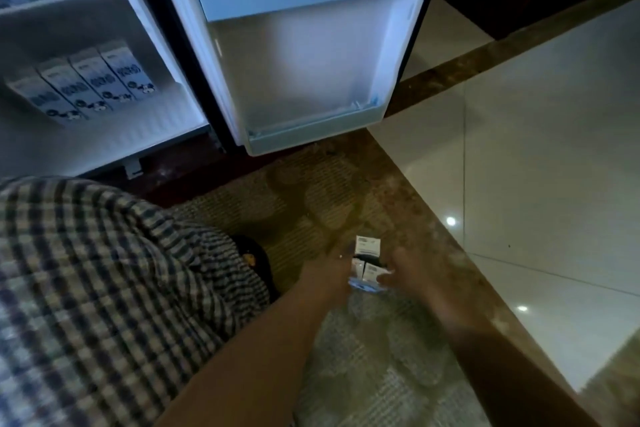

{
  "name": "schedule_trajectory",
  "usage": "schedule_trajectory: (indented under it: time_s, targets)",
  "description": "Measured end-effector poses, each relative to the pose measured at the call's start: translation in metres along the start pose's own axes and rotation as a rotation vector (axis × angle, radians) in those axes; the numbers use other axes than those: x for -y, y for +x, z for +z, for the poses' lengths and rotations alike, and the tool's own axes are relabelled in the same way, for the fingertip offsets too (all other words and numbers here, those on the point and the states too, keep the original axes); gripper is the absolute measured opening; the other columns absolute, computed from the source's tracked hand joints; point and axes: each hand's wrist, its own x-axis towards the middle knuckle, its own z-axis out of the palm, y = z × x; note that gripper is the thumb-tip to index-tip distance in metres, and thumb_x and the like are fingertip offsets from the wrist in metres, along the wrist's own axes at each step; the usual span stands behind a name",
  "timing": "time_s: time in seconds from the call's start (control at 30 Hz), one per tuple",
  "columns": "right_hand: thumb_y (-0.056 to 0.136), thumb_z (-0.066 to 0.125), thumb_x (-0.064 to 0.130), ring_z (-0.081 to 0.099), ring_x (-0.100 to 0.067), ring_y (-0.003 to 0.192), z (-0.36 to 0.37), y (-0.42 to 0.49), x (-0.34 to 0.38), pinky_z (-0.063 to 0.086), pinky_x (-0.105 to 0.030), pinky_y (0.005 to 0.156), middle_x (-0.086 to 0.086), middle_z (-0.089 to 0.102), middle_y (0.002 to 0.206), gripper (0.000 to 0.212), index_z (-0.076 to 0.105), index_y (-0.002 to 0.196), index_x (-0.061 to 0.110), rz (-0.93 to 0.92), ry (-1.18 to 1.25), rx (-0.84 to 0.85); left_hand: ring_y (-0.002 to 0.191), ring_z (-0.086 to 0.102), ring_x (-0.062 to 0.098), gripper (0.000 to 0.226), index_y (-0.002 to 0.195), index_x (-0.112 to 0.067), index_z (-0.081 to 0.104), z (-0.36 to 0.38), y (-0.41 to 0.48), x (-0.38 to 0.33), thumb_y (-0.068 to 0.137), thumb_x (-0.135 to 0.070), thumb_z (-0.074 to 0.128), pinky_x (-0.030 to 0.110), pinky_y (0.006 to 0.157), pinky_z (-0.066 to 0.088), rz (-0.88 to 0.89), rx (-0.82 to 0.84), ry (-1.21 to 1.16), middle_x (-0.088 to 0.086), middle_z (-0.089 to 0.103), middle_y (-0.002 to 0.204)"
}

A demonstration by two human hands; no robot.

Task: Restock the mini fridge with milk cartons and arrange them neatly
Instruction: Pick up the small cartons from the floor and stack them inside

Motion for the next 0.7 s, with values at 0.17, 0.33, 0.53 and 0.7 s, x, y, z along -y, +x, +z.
schedule_trajectory:
  time_s: [0.17,0.33,0.53,0.7]
  targets:
    - [0.089,0.059,0.033,0.059,-0.022,0.113,0.043,0.007,-0.004,0.048,-0.036,0.094,-0.005,0.060,0.127,0.046,0.048,0.133,0.022,-0.011,0.026,-0.083,0.131,0.037,0.028,0.062,0.145,-0.016,0.026,0.030,0.017,0.009,0.091,-0.026,0.056,0.039,0.103,0.034,-0.070,0.013,0.108,0.006,0.026,0.150]
    - [0.090,0.056,0.026,0.052,-0.023,0.122,0.065,0.013,-0.004,0.045,-0.034,0.096,-0.005,0.051,0.137,0.053,0.039,0.140,0.018,-0.012,0.081,-0.124,0.133,0.035,0.027,0.071,0.148,-0.016,0.019,0.040,0.035,0.005,0.089,-0.022,0.058,0.040,0.105,0.031,-0.077,-0.015,0.171,0.008,0.025,0.152]
    - [0.093,0.053,0.032,0.052,-0.021,0.121,0.077,0.025,-0.013,0.040,-0.029,0.094,-0.005,0.054,0.132,0.046,0.044,0.136,0.018,-0.029,0.113,-0.100,0.132,0.036,0.026,0.068,0.144,-0.019,0.025,0.042,0.054,0.008,0.087,-0.018,0.061,0.039,0.103,0.033,-0.114,0.000,0.150,0.006,0.032,0.146]
    - [0.089,0.060,0.031,0.055,-0.026,0.114,0.076,0.033,-0.015,0.043,-0.033,0.091,-0.009,0.057,0.125,0.046,0.049,0.131,0.016,-0.033,0.131,-0.102,0.129,0.038,0.023,0.052,0.136,-0.018,0.037,0.048,0.060,0.013,0.088,-0.019,0.058,0.037,0.101,0.035,-0.103,-0.103,0.130,0.005,0.039,0.139]
